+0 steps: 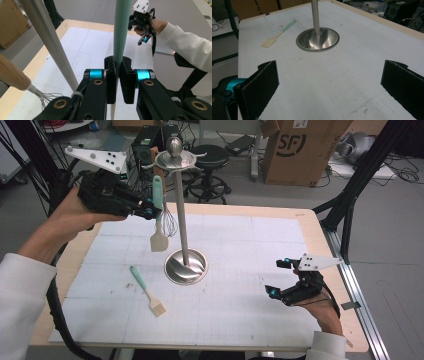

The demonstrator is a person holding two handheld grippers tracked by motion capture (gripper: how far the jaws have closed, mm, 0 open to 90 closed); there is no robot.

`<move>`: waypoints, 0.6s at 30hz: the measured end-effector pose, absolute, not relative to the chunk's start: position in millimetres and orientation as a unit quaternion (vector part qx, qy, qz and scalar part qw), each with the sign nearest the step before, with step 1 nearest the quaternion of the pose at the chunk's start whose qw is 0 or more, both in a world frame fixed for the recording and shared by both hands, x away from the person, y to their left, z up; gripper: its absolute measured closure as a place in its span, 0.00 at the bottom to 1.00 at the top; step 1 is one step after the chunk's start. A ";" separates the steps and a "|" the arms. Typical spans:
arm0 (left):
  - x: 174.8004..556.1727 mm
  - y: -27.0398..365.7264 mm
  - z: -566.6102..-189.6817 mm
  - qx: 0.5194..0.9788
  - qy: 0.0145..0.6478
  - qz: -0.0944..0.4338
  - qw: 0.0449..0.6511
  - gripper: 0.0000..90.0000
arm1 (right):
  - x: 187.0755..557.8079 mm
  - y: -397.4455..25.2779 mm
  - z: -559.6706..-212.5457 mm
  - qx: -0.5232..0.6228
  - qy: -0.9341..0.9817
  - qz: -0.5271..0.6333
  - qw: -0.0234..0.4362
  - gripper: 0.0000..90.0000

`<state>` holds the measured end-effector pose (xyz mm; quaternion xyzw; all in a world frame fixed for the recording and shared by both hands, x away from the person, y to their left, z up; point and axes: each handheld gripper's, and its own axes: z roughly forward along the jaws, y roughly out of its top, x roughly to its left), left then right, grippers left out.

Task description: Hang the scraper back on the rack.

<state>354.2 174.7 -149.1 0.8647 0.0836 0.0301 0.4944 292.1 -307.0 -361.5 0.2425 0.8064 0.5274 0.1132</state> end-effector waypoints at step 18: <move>362.6 160.7 -149.4 0.866 0.113 0.009 0.487 0.94 | 293.0 -307.5 -361.9 0.243 0.806 0.527 0.113 0.00</move>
